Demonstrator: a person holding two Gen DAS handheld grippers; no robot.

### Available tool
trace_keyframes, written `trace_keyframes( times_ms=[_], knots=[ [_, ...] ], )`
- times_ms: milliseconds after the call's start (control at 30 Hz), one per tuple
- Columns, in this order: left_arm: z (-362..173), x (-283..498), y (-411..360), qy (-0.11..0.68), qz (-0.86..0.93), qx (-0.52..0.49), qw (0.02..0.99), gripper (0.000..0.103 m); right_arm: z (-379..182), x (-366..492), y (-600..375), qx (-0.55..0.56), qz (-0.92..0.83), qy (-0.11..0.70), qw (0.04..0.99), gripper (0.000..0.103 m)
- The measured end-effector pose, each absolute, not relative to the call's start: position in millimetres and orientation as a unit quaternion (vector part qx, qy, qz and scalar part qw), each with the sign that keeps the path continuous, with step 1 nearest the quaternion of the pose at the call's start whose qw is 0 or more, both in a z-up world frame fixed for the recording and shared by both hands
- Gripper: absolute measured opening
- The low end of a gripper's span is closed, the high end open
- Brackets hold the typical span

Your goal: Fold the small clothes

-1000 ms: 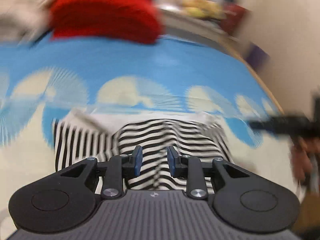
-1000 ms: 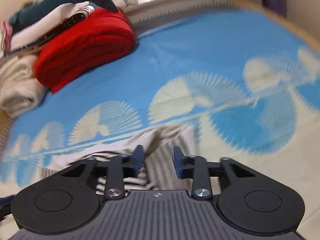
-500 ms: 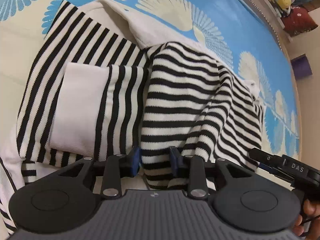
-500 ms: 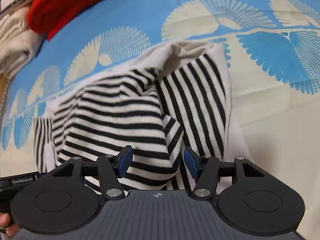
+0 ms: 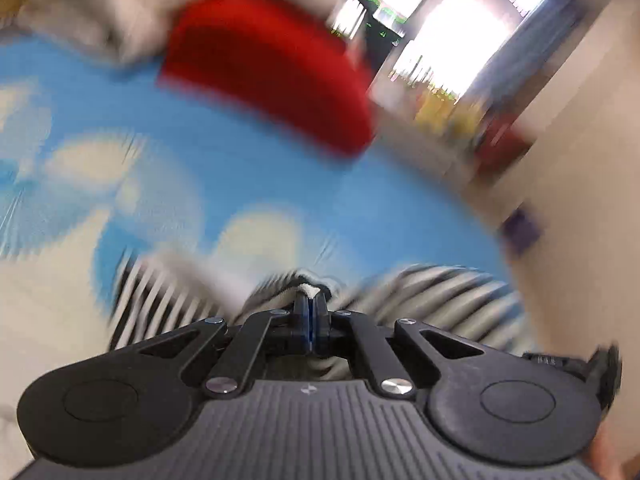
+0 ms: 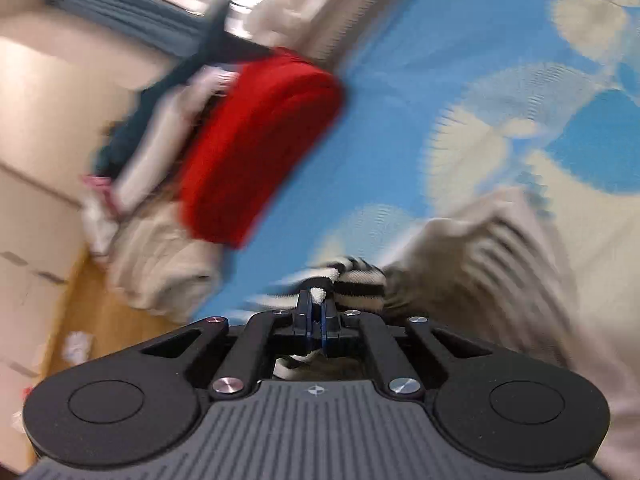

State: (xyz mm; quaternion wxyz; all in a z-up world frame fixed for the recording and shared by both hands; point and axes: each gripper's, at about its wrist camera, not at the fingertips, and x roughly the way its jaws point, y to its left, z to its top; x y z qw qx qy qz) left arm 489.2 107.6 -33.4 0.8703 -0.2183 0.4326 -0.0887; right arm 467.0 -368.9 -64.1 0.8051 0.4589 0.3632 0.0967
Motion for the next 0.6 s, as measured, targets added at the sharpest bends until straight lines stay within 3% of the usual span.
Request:
trace_keyframes(
  times_ms=[67,100,167,233,267,300,367,567,600],
  knots=[
    [-82.9,494.5,96.4,0.565,-0.084,-0.174,0.802,0.001,-97.2,473.4,-372.8,0.409,0.016,0.473,0.780,0.004],
    [-99.1,492.9,89.0,0.595,-0.088,-0.154,0.784,0.001,-111.5,473.6,-372.9,0.383,-0.023,0.513,0.768,0.006],
    [-110.2,489.0,75.7,0.610,-0.107,-0.116,0.776,0.003,-131.8,470.0,-373.5,0.363,-0.074,0.550,0.748,0.012],
    [-104.9,489.9,73.4,0.596,-0.108,-0.110,0.788,0.018,-130.0,470.8,-370.1,0.368,-0.064,0.545,0.750,0.012],
    [-101.5,490.6,79.6,0.589,-0.101,-0.128,0.792,0.025,-121.5,472.1,-366.9,0.358,-0.056,0.532,0.765,0.019],
    [-99.9,491.1,84.0,0.584,-0.096,-0.142,0.794,0.035,-112.3,473.2,-363.6,0.344,-0.049,0.517,0.782,0.033],
    [-98.6,496.9,87.2,0.576,-0.083,-0.156,0.798,0.036,-100.9,471.2,-356.4,0.312,-0.045,0.500,0.807,0.053],
    [-115.0,508.0,97.8,0.591,-0.062,-0.194,0.781,0.036,-119.7,476.5,-353.3,0.311,-0.044,0.539,0.781,0.052],
    [-118.2,508.4,96.5,0.593,-0.059,-0.194,0.779,0.036,-123.1,476.6,-354.6,0.313,-0.043,0.543,0.778,0.047]
  ],
)
